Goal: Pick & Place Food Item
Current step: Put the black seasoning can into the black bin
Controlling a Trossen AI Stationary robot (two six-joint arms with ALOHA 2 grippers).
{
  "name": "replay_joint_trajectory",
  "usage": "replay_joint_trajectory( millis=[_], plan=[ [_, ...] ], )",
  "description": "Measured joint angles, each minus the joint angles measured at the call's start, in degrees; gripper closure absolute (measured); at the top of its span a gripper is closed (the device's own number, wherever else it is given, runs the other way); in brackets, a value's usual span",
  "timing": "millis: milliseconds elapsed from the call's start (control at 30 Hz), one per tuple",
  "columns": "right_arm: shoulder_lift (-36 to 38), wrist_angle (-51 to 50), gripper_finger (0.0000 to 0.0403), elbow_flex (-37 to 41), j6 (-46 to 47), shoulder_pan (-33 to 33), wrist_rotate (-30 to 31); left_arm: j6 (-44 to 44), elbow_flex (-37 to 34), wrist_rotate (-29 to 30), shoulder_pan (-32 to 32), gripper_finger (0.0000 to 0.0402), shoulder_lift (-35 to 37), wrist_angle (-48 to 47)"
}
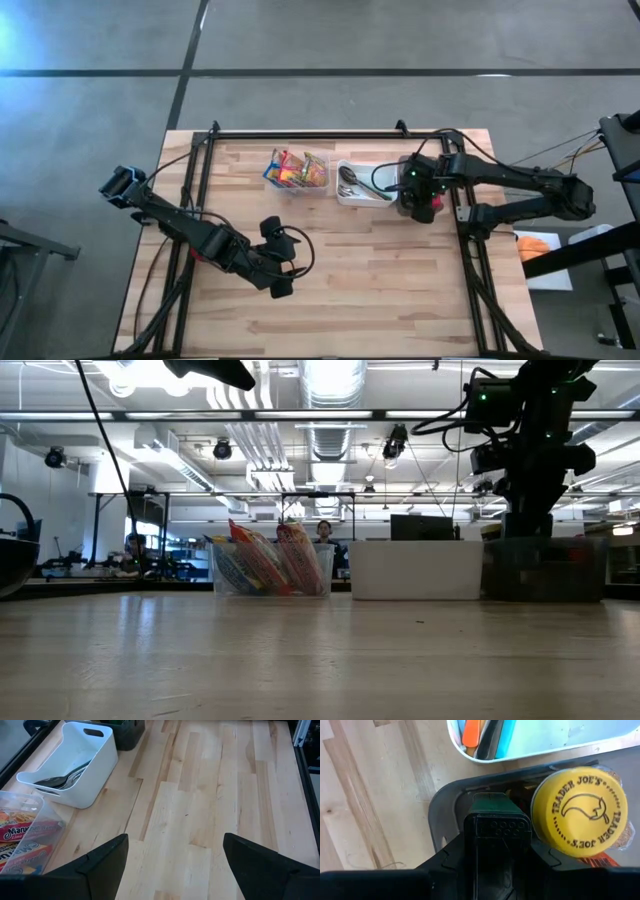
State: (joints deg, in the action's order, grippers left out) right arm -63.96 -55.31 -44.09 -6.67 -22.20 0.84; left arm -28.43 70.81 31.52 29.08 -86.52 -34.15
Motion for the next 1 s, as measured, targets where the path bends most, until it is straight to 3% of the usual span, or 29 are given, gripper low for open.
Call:
replay_joint_trajectory(
  millis=[400,767,1000],
  plan=[
    [-0.1,0.7,0.0287,0.5,0.5,0.0,0.1,0.0,0.0,0.0,0.0,0.0073,0.0,0.0],
    [-10.8,1.0,0.0287,-0.2,0.8,0.1,0.6,0.0,0.0,0.0,0.0,0.0073,0.0,0.0],
    [-10.9,1.6,0.0287,-0.9,1.0,0.0,0.5,0.0,0.0,0.0,0.0,0.0073,0.0,0.0]
  ],
)
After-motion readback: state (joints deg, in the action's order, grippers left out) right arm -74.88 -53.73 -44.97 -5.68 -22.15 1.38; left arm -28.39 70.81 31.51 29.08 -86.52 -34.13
